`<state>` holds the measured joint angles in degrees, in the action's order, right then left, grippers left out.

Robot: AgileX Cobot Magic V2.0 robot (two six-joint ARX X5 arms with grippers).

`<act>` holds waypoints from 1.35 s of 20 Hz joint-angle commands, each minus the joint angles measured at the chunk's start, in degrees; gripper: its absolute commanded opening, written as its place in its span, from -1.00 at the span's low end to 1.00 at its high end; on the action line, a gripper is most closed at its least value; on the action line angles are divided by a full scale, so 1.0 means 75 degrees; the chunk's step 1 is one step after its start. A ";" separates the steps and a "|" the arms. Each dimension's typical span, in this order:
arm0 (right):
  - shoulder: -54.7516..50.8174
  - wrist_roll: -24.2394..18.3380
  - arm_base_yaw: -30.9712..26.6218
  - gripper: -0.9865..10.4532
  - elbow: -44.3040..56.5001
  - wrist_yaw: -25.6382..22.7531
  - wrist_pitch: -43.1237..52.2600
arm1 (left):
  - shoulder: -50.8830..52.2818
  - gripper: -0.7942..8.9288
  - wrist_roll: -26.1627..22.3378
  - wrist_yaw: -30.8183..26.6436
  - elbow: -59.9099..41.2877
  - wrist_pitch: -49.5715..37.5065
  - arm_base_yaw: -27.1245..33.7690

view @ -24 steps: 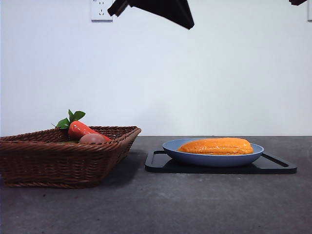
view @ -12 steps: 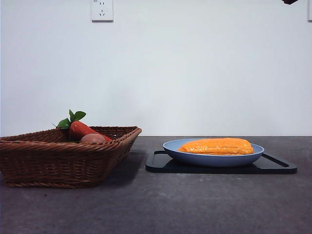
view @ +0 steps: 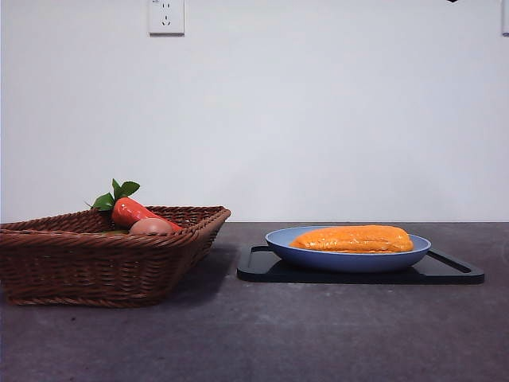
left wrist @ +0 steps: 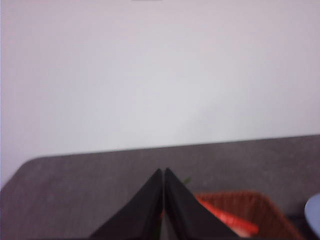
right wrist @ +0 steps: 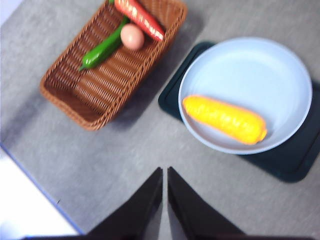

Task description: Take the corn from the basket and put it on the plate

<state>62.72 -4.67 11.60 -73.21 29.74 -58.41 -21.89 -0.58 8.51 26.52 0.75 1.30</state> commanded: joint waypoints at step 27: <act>0.0064 -0.0067 0.0023 -0.82 -0.0082 0.0000 0.1848 | 0.2897 -0.82 0.0224 0.0006 -0.3421 0.1443 0.0038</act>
<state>62.72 -4.69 11.60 -73.21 29.76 -44.97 -0.30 0.84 8.49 2.11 10.72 1.54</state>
